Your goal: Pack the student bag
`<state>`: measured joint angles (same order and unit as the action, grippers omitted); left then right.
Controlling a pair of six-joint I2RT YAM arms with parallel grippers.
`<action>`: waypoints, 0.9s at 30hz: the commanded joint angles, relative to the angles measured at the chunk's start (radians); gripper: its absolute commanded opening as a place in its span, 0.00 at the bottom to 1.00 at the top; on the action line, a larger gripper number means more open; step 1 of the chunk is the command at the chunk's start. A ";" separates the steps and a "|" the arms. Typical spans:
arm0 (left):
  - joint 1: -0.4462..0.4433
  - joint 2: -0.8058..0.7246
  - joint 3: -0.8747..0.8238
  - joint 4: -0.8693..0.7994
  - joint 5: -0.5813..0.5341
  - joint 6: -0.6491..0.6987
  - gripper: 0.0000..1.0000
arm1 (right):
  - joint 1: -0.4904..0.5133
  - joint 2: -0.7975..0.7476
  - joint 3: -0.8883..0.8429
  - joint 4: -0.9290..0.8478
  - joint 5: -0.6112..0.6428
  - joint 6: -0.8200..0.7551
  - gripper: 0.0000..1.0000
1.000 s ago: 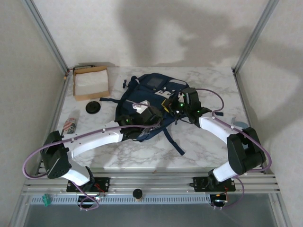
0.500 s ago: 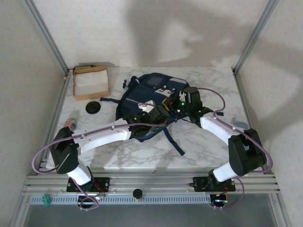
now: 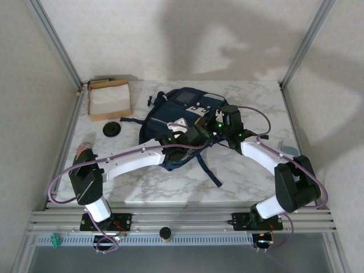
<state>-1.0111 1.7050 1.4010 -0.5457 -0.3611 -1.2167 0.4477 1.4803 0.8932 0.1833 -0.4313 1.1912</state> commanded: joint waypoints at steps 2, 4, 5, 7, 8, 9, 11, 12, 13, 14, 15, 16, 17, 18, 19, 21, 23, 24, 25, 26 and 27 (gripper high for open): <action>0.004 0.021 -0.002 -0.049 -0.071 -0.041 0.35 | -0.005 -0.069 0.019 0.142 -0.010 -0.008 0.00; 0.008 0.027 -0.007 -0.050 -0.067 -0.028 0.34 | -0.005 -0.068 0.018 0.142 -0.011 -0.008 0.00; 0.011 0.031 -0.002 -0.071 -0.070 -0.027 0.33 | -0.007 -0.068 0.017 0.143 -0.010 -0.005 0.00; 0.016 0.032 0.003 -0.112 -0.093 -0.041 0.32 | -0.007 -0.071 0.016 0.144 -0.010 -0.008 0.00; 0.017 0.023 -0.007 -0.096 -0.104 -0.034 0.30 | -0.007 -0.071 0.017 0.142 -0.009 -0.010 0.00; 0.019 0.014 -0.017 -0.076 -0.107 -0.020 0.29 | -0.007 -0.070 0.016 0.142 -0.006 -0.011 0.00; 0.033 0.013 -0.023 -0.053 -0.102 0.000 0.26 | -0.006 -0.071 0.015 0.142 -0.003 -0.010 0.00; 0.039 0.017 -0.016 -0.058 -0.098 0.007 0.25 | -0.007 -0.071 0.013 0.143 -0.001 -0.010 0.00; 0.043 0.025 -0.005 -0.072 -0.104 0.009 0.23 | -0.006 -0.072 0.013 0.141 -0.003 -0.011 0.00; 0.045 0.028 0.003 -0.082 -0.116 0.009 0.21 | -0.007 -0.072 0.013 0.138 0.000 -0.014 0.00; 0.044 0.030 0.005 -0.078 -0.125 0.016 0.17 | -0.007 -0.074 0.013 0.136 0.002 -0.015 0.00; 0.046 0.032 0.007 -0.073 -0.127 0.026 0.15 | -0.009 -0.074 0.012 0.134 0.003 -0.015 0.00; 0.048 0.036 0.010 -0.074 -0.126 0.029 0.14 | -0.008 -0.074 0.013 0.136 0.003 -0.016 0.00; 0.048 0.038 0.013 -0.073 -0.127 0.034 0.12 | -0.009 -0.072 0.015 0.131 0.003 -0.018 0.00; 0.047 0.039 0.014 -0.073 -0.129 0.038 0.10 | -0.008 -0.072 0.015 0.128 0.005 -0.018 0.00; 0.046 0.036 0.005 -0.073 -0.130 0.044 0.03 | -0.013 -0.074 0.016 0.130 0.003 -0.019 0.00; 0.043 0.021 -0.020 -0.066 -0.137 0.045 0.00 | -0.022 -0.072 0.019 0.125 -0.004 -0.021 0.00; 0.040 0.006 -0.036 -0.057 -0.139 0.046 0.00 | -0.027 -0.072 0.022 0.127 -0.012 -0.021 0.00; 0.037 -0.009 -0.056 -0.041 -0.139 0.051 0.00 | -0.033 -0.071 0.026 0.123 -0.018 -0.021 0.00; 0.033 -0.027 -0.077 -0.023 -0.139 0.058 0.00 | -0.041 -0.068 0.030 0.118 -0.026 -0.022 0.00; 0.028 -0.053 -0.106 0.001 -0.144 0.064 0.00 | -0.053 -0.065 0.034 0.114 -0.039 -0.022 0.00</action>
<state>-0.9844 1.7084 1.3552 -0.5163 -0.4145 -1.1648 0.4347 1.4788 0.8925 0.1814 -0.4454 1.1896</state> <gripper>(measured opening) 0.052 0.089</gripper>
